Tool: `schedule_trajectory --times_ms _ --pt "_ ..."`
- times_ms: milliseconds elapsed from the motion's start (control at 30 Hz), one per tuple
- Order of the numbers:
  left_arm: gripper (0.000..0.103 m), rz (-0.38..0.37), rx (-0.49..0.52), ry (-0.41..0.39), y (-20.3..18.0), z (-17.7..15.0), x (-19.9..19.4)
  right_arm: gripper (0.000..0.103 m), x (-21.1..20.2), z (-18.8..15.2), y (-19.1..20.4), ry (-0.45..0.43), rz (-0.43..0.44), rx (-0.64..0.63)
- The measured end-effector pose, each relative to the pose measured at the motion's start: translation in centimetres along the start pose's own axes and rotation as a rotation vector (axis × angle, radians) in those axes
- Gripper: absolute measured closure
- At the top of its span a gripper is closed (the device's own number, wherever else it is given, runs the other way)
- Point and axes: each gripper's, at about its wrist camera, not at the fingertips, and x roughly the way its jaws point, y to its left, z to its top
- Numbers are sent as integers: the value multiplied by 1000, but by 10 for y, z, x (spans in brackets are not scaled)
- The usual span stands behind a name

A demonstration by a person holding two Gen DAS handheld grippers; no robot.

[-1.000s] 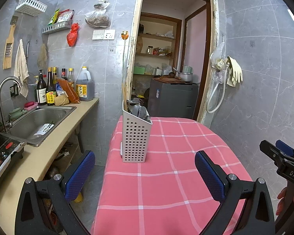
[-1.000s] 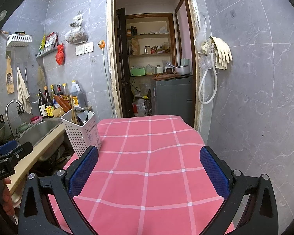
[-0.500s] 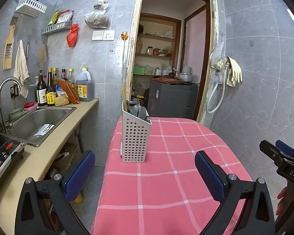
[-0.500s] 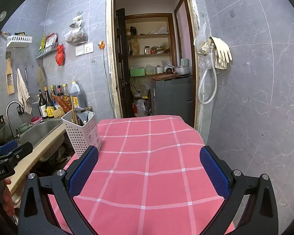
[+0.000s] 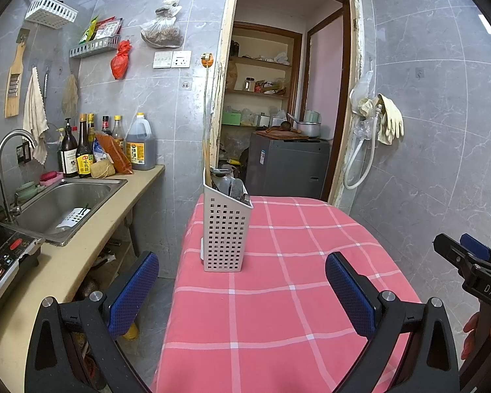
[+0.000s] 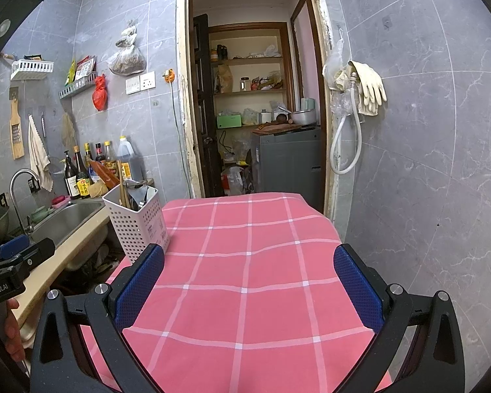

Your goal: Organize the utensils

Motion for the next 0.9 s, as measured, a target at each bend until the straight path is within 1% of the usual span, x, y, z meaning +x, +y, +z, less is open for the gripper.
schedule_trajectory --times_ms 900 --pt "0 -1 2 -1 0 0 -1 1 -3 -2 1 5 -4 2"
